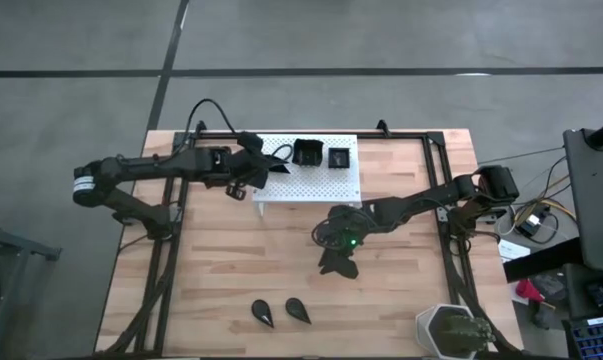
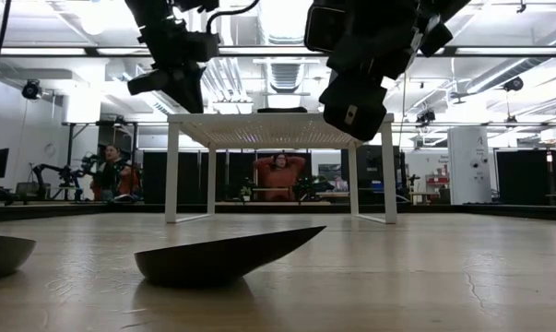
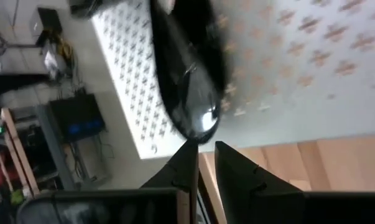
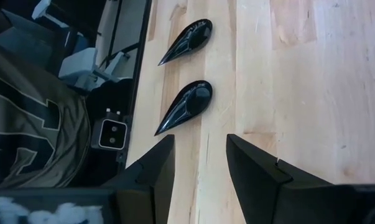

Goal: Pick & Place Mini shaped plates
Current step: Stack the drop shaped plate on top of the drop shaped plate on the shelf

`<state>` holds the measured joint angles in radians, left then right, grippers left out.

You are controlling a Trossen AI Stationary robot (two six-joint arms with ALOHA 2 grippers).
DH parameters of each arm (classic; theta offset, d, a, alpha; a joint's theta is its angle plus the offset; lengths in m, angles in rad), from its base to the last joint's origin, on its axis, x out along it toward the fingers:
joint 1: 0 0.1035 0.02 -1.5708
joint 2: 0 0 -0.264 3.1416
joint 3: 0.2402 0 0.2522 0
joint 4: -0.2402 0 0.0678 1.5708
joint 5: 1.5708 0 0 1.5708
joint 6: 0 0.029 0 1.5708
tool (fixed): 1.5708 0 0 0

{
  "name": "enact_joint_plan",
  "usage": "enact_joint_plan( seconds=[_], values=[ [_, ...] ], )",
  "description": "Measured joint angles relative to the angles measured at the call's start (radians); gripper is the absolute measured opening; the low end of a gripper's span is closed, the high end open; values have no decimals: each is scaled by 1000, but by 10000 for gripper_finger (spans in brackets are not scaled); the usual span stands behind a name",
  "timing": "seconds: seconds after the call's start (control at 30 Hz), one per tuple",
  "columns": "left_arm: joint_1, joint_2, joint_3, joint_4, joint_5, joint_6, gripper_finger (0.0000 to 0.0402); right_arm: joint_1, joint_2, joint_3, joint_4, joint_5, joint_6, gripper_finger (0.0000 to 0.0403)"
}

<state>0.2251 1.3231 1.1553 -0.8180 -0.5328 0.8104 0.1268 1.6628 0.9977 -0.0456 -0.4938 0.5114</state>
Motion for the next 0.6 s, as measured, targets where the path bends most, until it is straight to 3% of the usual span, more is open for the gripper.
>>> enact_joint_plan(
  seconds=[0.13, 0.23, 0.43, 0.6],
  values=[
    [23, 1, 0, -13, -31, -102, 31, 1, 2, 0, 0, 0, 1, 143],
    [30, -3, 0, -16, 50, -112, 6, 2, 2, -1, 0, 0, 1, 143],
    [37, 2, 0, -64, 55, -133, 1, 2, 2, -2, 0, 4, 1, 134],
    [39, 2, 0, -64, 125, -166, 0, 2, 2, -2, 1, 6, 1, 132]
  ],
)
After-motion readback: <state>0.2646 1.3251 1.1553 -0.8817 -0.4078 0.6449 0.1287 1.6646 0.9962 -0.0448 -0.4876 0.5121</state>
